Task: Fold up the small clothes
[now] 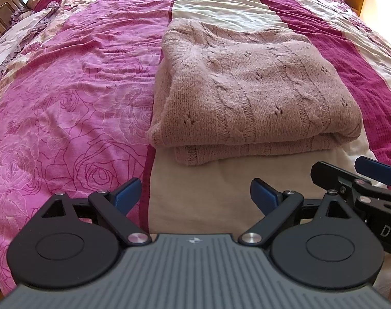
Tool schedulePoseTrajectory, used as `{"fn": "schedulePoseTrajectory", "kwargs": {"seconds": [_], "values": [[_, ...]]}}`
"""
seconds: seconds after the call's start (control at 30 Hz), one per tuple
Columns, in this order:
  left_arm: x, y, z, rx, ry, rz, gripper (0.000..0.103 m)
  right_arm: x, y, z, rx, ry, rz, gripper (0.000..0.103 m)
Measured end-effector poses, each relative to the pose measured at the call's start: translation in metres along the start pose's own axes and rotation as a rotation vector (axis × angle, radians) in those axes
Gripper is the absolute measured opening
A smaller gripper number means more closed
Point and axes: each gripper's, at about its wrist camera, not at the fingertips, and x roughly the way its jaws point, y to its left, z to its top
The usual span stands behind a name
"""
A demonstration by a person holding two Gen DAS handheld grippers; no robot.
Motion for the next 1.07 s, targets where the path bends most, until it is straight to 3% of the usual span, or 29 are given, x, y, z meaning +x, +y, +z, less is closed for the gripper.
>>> {"fn": "schedulePoseTrajectory", "kwargs": {"seconds": [1.07], "values": [[-0.0014, 0.0012, 0.0011, -0.005, -0.002, -0.009, 0.095, -0.0022, 0.0013, 0.0037, -0.006, -0.004, 0.004, 0.078]]}}
